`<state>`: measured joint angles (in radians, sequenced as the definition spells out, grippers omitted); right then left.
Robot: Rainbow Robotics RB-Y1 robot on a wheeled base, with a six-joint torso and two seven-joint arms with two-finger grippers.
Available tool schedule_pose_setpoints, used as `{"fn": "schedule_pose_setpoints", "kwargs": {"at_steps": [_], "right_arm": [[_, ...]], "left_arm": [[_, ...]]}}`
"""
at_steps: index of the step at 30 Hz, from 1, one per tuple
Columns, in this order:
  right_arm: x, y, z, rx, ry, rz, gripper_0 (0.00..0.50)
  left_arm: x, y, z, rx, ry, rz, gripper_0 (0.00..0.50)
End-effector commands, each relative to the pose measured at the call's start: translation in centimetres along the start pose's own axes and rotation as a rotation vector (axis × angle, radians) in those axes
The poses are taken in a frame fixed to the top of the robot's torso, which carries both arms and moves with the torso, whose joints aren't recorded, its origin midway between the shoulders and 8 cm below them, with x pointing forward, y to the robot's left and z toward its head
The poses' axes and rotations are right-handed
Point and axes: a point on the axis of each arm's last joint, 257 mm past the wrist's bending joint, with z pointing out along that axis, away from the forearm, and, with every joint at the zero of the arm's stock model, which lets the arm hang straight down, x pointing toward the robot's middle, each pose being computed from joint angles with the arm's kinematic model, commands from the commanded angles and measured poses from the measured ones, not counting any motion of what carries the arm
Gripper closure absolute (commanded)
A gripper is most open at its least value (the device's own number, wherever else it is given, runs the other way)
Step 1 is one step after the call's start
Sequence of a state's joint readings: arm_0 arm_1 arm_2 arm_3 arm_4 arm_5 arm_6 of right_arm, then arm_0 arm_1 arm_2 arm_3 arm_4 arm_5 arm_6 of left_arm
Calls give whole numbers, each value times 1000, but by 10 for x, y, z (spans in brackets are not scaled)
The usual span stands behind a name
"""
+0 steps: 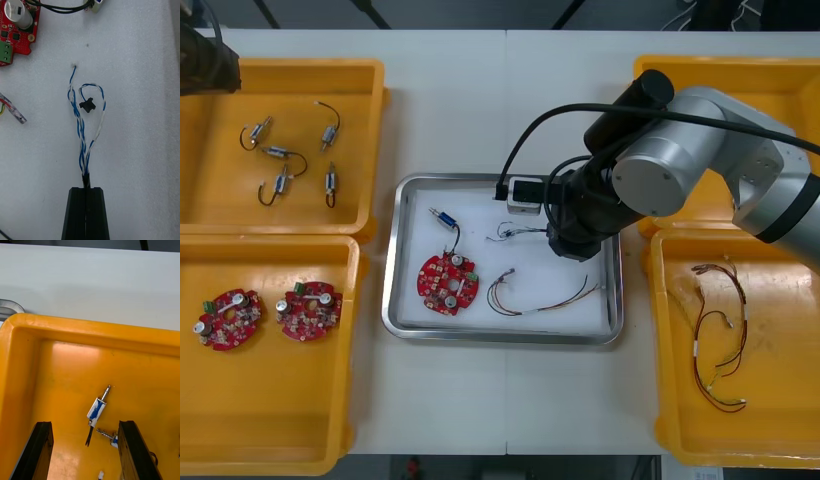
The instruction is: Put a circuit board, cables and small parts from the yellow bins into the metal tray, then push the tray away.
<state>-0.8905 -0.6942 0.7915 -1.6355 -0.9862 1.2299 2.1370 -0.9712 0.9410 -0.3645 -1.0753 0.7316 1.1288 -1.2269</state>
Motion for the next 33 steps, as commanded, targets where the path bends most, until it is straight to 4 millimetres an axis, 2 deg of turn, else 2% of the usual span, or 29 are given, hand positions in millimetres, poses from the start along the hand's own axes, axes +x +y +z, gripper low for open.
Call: {"fn": "schedule_pose_setpoints", "kwargs": {"at_steps": [1,7,9,10,11,12,13,14,15,16,17,21,24,33], "right_arm": [[-27,-9,9,27,-17,-66,500],[-30,-10,16,43,-12,-84,500],[-29,-9,16,40,-12,-83,484],[-28,-9,16,39,-12,-82,458],[-28,-9,16,37,-14,-81,379],[-28,-9,16,37,-14,-79,321],[-28,-9,15,36,-14,-78,206],[-28,-10,14,37,-17,-76,113],[-27,-10,14,37,-16,-74,81],[-27,-12,12,39,-19,-71,19],[-27,-13,10,40,-22,-65,0],[-25,-17,2,29,-42,-37,0],[-22,-21,-12,27,-43,-25,0],[-16,-38,-79,47,-1,-14,0]], "left_arm": [[-26,-20,-2,9,-67,103,0],[-19,-21,14,-17,-84,160,0],[-13,-23,20,-15,-80,170,0],[-11,-24,22,-13,-76,171,0],[-8,-26,24,-11,-70,176,0],[-6,-28,25,-11,-67,179,0],[-3,-29,28,-13,-60,187,0],[2,-32,30,-13,-52,197,0],[4,-31,32,-15,-48,200,0],[6,-31,34,-17,-43,201,0],[9,-32,37,-16,-39,203,0],[15,-31,45,-18,-37,208,0],[21,-33,53,-10,-33,197,0],[31,-35,65,34,-27,137,0]]}}
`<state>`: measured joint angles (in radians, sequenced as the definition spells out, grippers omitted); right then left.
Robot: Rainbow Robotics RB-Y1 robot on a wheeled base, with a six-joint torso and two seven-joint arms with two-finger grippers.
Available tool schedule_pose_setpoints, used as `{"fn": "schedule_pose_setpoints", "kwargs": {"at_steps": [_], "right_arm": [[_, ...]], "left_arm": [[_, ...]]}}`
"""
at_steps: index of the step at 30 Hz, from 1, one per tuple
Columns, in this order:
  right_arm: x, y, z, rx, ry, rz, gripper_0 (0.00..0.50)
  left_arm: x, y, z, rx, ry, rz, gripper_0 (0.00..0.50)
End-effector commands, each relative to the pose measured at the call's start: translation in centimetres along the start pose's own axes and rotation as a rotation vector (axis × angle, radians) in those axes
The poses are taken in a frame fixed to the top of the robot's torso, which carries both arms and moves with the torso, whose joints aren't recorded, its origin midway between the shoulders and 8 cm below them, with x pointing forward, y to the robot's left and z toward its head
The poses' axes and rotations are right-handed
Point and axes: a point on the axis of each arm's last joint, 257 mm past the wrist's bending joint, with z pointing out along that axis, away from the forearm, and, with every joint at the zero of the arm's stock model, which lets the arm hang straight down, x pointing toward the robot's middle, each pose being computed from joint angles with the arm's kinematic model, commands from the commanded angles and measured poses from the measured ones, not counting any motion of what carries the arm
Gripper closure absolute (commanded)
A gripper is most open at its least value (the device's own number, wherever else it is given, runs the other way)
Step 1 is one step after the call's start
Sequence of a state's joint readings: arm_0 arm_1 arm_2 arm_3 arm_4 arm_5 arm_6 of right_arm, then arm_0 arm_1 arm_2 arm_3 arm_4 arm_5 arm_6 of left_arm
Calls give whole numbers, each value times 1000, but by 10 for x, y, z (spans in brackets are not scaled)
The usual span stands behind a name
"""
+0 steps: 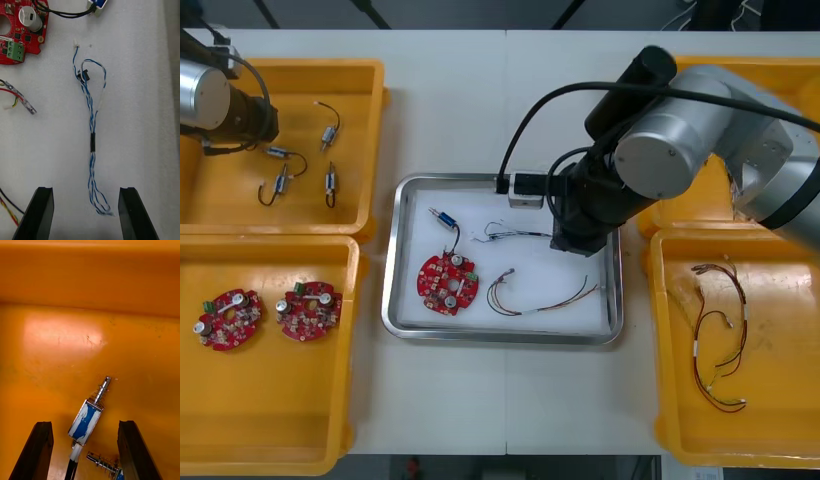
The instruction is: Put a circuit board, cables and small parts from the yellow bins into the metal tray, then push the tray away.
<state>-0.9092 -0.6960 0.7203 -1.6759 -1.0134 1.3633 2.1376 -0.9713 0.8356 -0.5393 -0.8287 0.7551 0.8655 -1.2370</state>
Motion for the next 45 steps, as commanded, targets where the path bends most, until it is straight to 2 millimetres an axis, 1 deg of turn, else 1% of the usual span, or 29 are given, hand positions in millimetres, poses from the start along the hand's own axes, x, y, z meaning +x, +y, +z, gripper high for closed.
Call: {"fn": "schedule_pose_setpoints", "kwargs": {"at_steps": [1,4,8,9,12,13,16,20,24,25,26,28,29,30,31,35,36,38,42,43,44,45], "right_arm": [[-9,-37,-61,77,-26,-2,0],[-2,-42,-73,79,-19,26,0],[11,-51,-94,79,-38,104,0],[18,-54,-99,81,-41,135,0],[31,-60,-111,96,-51,182,0],[44,-63,-119,104,-50,222,0],[60,-68,-128,120,-52,270,0],[89,-75,-143,148,-48,387,0],[106,-77,-150,166,-34,474,0],[115,-79,-156,179,-31,528,0],[122,-79,-158,181,-25,568,0],[129,-79,-161,185,-21,614,0],[139,-78,-167,189,-19,684,0],[139,-78,-167,189,-19,684,0],[150,-75,-172,190,-14,751,0],[172,-68,-184,201,14,875,0],[172,-68,-184,201,14,875,0],[187,-63,-194,217,38,966,0],[199,-55,-202,220,48,1078,0],[203,-52,-204,219,48,1119,0],[206,-49,-206,219,47,1154,0],[211,-47,-209,224,46,1196,0]], "left_arm": [[-24,-24,-9,46,-39,105,0],[-20,-26,-7,69,-26,67,0],[-18,-26,-5,84,-24,44,0],[-17,-24,-4,80,-23,41,0],[-18,-22,-4,79,-26,38,0],[-18,-20,-3,75,-29,34,0],[-18,-18,-2,74,-31,29,0],[-17,-15,-1,72,-30,18,0],[-14,-15,0,75,-23,15,0],[-15,-15,0,76,-23,13,0],[-15,-15,0,78,-24,10,0],[-14,-14,0,76,-22,11,0],[-13,-13,1,76,-19,7,0],[-13,-13,1,76,-19,7,0],[-13,-14,1,78,-21,6,0],[-13,-10,3,75,-26,-3,0],[-13,-10,3,75,-26,-3,0],[-12,-13,6,76,-38,12,16],[-12,-14,9,75,-54,19,59],[-12,-14,9,76,-52,16,95],[-12,-14,9,78,-52,14,157],[-12,-15,9,80,-51,12,291]]}}
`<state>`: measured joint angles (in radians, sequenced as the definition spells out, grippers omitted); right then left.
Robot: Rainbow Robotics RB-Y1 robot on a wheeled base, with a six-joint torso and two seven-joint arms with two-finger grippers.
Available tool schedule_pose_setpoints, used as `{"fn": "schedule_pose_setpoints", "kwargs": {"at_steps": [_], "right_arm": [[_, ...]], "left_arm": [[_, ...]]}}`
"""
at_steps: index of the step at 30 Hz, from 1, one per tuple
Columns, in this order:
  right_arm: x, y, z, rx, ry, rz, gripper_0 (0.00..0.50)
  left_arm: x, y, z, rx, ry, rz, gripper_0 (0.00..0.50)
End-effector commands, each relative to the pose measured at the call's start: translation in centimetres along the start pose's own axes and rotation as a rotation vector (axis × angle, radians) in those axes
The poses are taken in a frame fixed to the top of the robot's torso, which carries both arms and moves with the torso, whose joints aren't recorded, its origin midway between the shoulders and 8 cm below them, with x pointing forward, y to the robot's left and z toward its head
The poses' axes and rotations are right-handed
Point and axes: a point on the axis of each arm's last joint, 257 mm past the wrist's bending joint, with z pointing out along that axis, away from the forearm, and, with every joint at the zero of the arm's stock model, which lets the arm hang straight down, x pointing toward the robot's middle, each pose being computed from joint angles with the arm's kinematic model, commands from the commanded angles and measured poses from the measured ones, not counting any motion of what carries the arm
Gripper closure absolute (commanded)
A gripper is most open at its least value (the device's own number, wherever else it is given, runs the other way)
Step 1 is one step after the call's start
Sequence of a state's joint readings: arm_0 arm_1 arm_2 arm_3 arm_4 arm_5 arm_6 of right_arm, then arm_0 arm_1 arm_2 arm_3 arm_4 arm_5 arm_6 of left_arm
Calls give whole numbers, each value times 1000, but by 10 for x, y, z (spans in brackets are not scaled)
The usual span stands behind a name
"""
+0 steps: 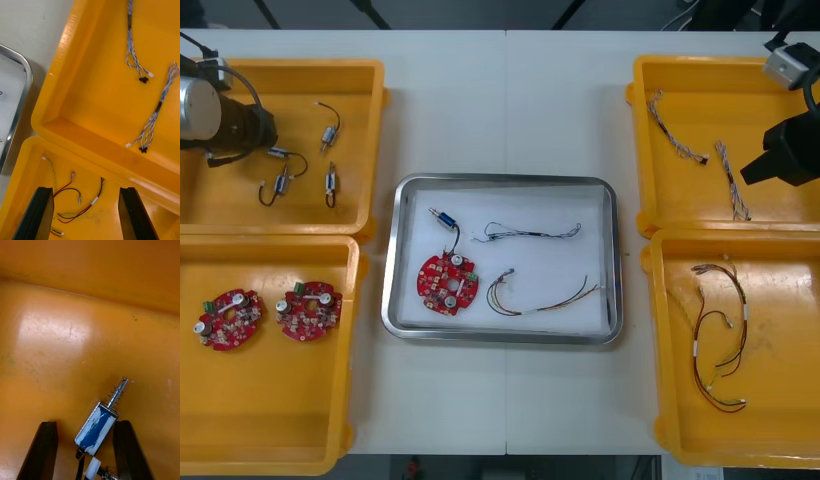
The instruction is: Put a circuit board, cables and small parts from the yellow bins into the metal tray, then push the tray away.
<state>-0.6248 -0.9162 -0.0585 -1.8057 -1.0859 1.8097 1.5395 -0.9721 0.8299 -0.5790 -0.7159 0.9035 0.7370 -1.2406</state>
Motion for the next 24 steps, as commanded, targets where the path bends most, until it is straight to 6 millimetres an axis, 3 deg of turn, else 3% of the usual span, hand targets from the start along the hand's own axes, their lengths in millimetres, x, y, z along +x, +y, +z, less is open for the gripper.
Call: {"fn": "schedule_pose_setpoints", "kwargs": {"at_steps": [1,2,5,15,24], "right_arm": [[13,-27,-29,60,-23,155,0],[19,-30,-30,64,-19,191,0],[27,-34,-33,75,-15,248,0],[64,-55,-28,157,21,348,0],[91,-62,-11,171,61,387,0]], "left_arm": [[-20,-22,-6,30,-31,137,381],[-20,-22,-6,30,-35,141,444],[-20,-23,-6,31,-34,141,500],[-26,-28,-8,48,-48,137,500],[-62,-19,-45,48,-45,135,500]]}}
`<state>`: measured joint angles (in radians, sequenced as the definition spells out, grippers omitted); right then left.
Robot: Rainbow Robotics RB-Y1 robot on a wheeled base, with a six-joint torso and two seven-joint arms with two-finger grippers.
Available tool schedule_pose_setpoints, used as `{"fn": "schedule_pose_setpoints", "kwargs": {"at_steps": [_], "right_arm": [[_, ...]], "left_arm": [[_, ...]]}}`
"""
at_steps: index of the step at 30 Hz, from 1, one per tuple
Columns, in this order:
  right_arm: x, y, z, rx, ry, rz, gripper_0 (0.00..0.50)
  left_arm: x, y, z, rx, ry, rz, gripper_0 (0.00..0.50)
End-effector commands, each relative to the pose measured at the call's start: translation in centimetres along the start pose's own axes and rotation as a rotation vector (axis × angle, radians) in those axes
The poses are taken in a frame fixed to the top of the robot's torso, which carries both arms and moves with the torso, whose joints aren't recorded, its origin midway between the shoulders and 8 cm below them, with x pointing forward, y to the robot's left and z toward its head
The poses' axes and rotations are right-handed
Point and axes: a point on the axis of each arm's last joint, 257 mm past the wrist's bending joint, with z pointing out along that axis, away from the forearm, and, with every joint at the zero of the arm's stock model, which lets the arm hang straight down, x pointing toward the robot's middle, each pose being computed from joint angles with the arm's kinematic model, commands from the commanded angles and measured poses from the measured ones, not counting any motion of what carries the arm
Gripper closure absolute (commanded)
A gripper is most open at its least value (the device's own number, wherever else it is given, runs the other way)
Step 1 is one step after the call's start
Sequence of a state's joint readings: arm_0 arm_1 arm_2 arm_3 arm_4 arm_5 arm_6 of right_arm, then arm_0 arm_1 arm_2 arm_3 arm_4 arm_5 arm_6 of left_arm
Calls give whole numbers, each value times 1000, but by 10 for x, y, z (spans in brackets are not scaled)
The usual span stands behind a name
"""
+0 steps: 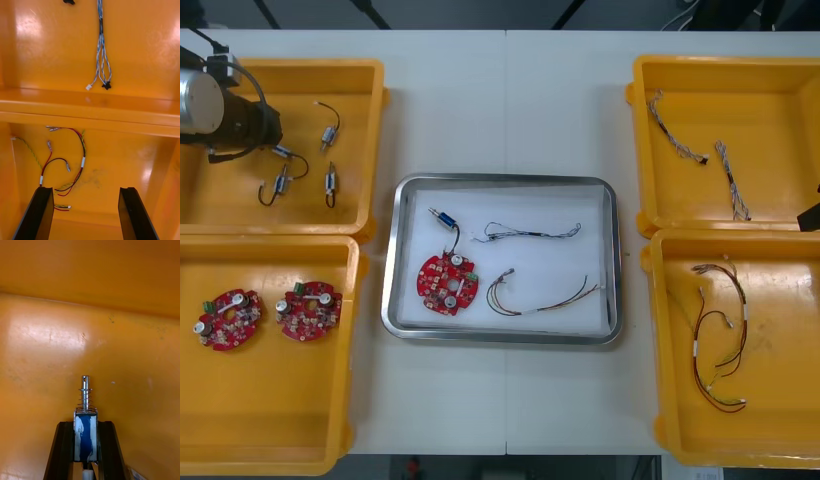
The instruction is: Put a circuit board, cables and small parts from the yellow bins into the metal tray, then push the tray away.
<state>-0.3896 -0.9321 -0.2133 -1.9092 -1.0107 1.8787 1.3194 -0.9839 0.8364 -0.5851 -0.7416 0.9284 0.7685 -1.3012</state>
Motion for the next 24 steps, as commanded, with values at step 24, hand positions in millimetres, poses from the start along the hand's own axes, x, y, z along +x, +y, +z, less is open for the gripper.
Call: {"fn": "schedule_pose_setpoints", "kwargs": {"at_steps": [24], "right_arm": [[17,-33,3,69,-10,72,0]], "left_arm": [[-58,-33,-169,55,166,8,500]]}}
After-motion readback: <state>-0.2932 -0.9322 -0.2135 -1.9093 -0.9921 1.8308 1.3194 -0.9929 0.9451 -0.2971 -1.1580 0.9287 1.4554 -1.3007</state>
